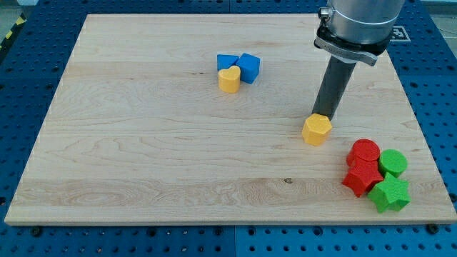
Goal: Touch the yellow heart
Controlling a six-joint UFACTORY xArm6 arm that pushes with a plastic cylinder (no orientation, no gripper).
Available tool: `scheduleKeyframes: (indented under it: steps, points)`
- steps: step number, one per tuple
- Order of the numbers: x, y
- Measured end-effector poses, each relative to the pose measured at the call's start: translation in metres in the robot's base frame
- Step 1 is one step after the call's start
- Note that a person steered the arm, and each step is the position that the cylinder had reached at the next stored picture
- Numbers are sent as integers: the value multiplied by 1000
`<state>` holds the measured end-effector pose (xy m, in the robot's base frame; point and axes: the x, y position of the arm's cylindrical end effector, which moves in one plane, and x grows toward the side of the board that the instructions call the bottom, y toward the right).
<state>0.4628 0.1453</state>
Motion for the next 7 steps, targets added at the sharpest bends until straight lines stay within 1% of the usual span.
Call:
scheduleKeyframes:
  steps: [1, 2, 3, 4, 5, 6, 7]
  points:
    - [31, 0]
    - [32, 0]
    - [43, 0]
    - [43, 0]
    - [10, -6]
    - [5, -46]
    - [22, -64]
